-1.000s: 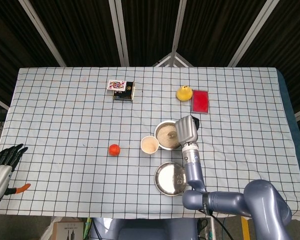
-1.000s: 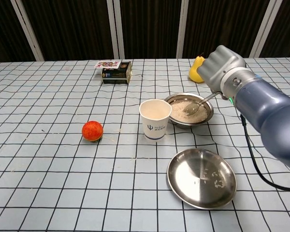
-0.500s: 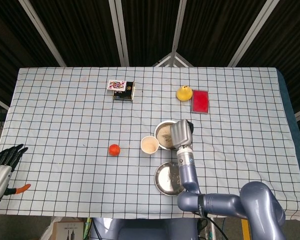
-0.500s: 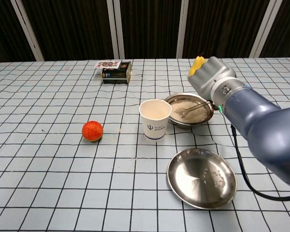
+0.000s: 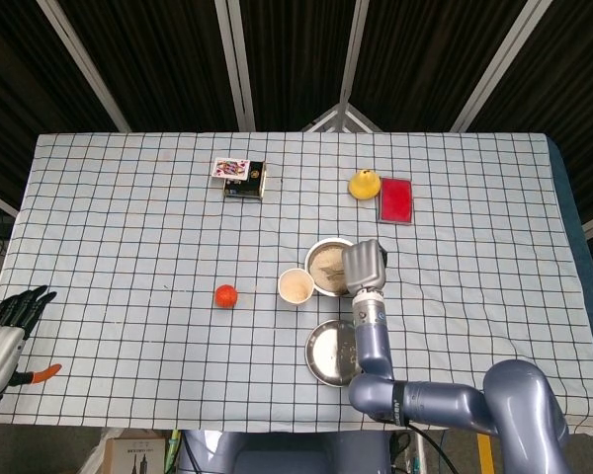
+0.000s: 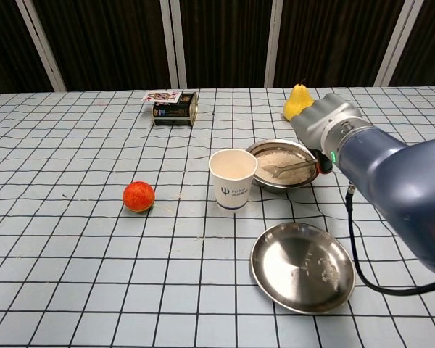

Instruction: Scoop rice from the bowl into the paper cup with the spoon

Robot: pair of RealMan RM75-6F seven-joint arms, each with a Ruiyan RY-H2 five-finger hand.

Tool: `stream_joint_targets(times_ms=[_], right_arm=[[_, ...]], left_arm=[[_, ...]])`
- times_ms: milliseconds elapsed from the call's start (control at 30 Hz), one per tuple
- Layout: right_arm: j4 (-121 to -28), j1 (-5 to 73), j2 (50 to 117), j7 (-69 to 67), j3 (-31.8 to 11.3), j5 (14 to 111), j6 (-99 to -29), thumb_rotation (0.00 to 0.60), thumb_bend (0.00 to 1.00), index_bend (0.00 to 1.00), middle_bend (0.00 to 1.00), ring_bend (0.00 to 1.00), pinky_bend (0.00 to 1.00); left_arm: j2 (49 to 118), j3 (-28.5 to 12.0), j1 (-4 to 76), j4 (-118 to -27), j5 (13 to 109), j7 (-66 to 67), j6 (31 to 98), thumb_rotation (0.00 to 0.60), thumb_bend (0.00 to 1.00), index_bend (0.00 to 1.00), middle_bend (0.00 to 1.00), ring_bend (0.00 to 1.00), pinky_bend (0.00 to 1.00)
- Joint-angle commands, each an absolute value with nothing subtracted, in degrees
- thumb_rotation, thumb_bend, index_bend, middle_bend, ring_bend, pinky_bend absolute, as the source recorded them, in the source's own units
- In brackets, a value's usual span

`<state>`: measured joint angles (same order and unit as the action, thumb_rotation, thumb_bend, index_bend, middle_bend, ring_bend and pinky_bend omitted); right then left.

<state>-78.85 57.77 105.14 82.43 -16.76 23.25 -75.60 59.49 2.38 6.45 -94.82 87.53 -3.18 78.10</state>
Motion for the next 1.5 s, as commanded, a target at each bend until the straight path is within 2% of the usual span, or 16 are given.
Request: stream_joint_targets(times_ms=[33,833,1500], right_arm=[[-79.33,57.71,104.76,82.13,-17.27,22.69,-75.75,0.600,0.67,0.65,0.97,1.00,1.00],[-83.19,57.65,102.98,76.97,-21.63,16.44,-75.02,0.600,0.68,0.66,0.97,1.00,1.00],[-84.88,58.04,100.11,74.54,-22.13,14.52,-75.66,0.600,0.68,0.66,0.97,1.00,1.00]], left_arm=[[59.46,2.39,6.48,-94.90,87.40,-2.97,77.96,0.600,0.00,0.00,0.00,0.00,0.00],[59.42,2.43,6.54,-95.08,87.15,-2.82,77.74,0.600,0.00,0.00,0.00,0.00,0.00],[59.38,2.47,6.54,-95.27,86.91,-2.66,77.57,0.600,0.00,0.00,0.00,0.00,0.00]])
